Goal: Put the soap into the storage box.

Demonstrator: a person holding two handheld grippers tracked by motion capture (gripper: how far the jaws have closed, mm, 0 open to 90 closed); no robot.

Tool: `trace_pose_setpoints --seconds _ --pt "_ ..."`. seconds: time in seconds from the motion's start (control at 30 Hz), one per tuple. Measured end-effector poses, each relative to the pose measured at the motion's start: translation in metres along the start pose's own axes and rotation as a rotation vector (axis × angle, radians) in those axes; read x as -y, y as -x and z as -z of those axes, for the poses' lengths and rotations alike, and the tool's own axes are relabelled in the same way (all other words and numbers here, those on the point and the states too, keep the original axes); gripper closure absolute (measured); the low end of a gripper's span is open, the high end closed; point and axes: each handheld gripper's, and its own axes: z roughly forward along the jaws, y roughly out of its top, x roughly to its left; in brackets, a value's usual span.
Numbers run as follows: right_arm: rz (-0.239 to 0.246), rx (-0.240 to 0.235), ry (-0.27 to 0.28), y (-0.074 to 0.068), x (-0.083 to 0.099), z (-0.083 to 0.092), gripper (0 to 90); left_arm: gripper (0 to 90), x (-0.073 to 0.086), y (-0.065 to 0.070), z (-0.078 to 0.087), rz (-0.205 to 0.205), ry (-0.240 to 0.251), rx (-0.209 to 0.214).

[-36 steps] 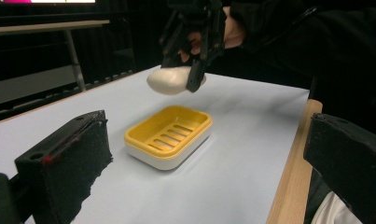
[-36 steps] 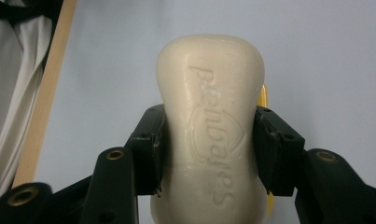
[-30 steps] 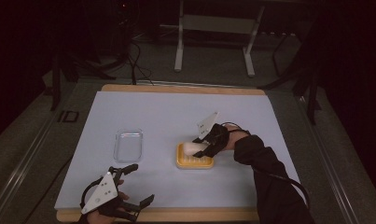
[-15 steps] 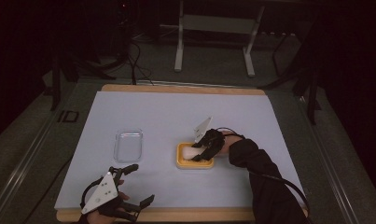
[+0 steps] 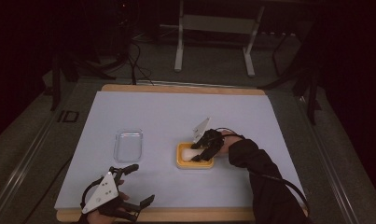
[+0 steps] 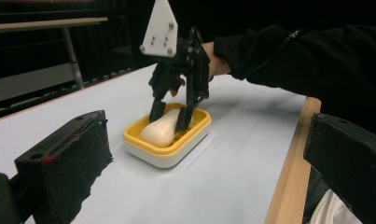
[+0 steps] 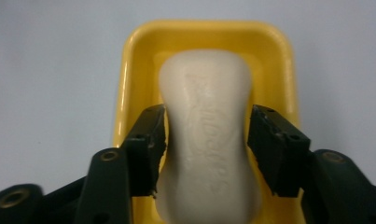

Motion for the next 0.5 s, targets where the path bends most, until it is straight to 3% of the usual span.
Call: trace_pose_setpoints --seconds 0.2,0.33,0.4,0.43,0.5 --pt "-0.035 0.053 0.03 -0.004 -0.003 0.024 42.5 0.7 0.0 0.0 0.0 0.0 0.0 -0.003" --pt "-0.083 0.109 0.015 -0.01 -0.004 0.036 38.6 0.7 0.0 0.0 0.0 -0.001 -0.002 -0.002" --pt "-0.116 0.125 0.023 -0.011 -0.004 0.041 29.1 0.7 0.0 0.0 0.0 0.0 -0.002 -0.002" --pt "-0.157 0.149 0.017 -0.013 -0.004 0.043 27.4 0.7 0.0 0.0 -0.001 0.0 -0.002 -0.003" --pt "-0.182 0.18 0.02 -0.015 -0.003 0.046 26.3 0.7 0.0 0.0 -0.001 0.0 -0.004 -0.002"
